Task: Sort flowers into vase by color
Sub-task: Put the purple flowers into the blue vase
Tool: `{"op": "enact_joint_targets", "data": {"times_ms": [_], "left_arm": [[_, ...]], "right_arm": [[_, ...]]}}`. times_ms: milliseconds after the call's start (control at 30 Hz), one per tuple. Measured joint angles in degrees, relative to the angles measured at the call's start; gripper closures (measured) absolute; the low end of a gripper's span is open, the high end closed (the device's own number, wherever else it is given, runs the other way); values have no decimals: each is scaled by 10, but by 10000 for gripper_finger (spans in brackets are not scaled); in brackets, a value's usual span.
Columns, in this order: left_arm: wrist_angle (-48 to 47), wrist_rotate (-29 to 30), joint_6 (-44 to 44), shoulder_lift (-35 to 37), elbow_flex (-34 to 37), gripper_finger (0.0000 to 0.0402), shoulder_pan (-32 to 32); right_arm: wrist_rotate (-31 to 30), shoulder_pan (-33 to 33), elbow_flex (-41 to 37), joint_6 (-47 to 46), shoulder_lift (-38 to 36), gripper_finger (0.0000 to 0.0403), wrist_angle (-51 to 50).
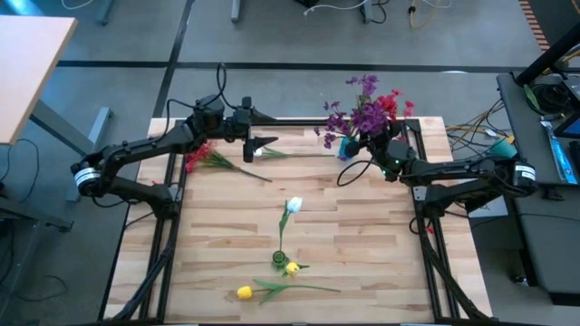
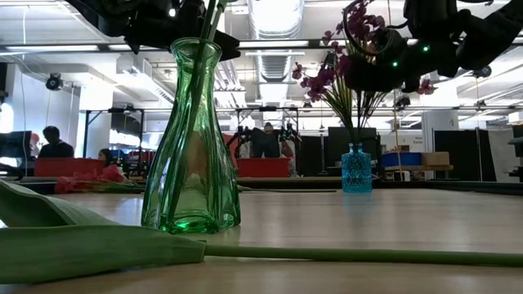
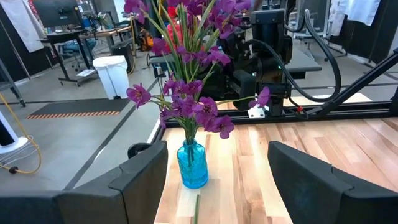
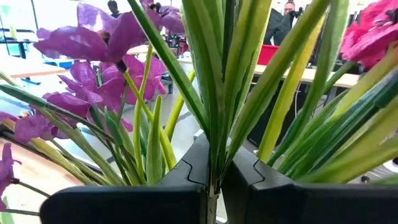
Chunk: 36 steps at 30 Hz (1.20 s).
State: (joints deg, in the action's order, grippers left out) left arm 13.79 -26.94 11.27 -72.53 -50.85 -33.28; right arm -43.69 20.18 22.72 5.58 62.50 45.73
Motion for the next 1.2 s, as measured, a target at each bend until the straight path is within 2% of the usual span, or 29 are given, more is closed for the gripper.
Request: {"op": "enact_joint_targets", "data": {"times_ms": [800, 1200], "left_arm": [[-17, 0, 0, 0, 0, 141, 0], [-18, 0, 0, 0, 0, 141, 0]], "right_arm": [[0, 0, 0, -11, -5, 388, -24], [-15, 0, 0, -17, -6, 292, -38]]}}
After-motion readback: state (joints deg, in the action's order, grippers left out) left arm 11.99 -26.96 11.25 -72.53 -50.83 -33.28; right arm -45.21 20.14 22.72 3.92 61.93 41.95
